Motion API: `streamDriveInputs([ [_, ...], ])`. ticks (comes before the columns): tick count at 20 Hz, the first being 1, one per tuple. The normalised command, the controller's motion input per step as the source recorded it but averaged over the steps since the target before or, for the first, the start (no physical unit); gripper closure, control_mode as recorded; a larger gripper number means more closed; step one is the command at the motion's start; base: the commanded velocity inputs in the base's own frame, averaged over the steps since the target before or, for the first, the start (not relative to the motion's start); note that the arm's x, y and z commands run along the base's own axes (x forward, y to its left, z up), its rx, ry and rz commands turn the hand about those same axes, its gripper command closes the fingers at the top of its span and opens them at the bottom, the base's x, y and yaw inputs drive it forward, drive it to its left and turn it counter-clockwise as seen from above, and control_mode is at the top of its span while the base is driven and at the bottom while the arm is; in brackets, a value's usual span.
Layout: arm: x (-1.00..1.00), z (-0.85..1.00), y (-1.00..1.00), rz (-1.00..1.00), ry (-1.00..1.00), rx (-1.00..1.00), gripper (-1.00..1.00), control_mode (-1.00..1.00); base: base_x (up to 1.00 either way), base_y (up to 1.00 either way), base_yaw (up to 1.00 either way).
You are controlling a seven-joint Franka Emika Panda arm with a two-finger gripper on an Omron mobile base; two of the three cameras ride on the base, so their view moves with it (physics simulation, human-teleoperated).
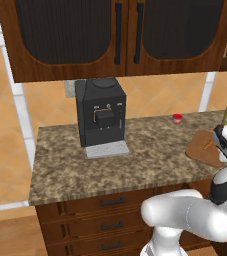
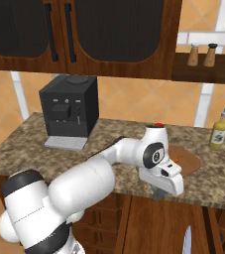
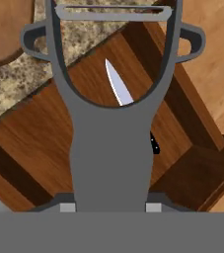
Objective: Place the appropriate cutting tool for cutting the carrot skin on the cutting board.
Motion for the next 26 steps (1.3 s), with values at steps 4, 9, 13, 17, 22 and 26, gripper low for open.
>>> streamDriveInputs([
  [4, 0.88, -0.01, -0.01, 0.14, -0.05, 0.0, 1.0, -1.0, 0.0, 0.0, 0.0],
  [9, 0.7, 0.0, -0.01, 0.22, -0.18, 0.0, 1.0, -1.0, 0.0, 0.0, 0.0],
  [13, 0.64, -0.07, -0.04, 0.26, -0.18, 0.0, 1.0, -1.0, 0.0, 0.0, 0.0],
  [17, 0.65, -0.25, -0.05, 0.24, -0.04, 0.03, 1.0, -1.0, 0.0, 0.0, 0.0],
  [22, 0.57, -0.44, -0.04, 0.21, 0.0, 0.08, 1.0, -1.0, 0.0, 0.0, 0.0],
  [26, 0.41, -0.41, -0.07, 0.17, 0.0, 0.1, 1.0, -1.0, 0.0, 0.0, 0.0],
])
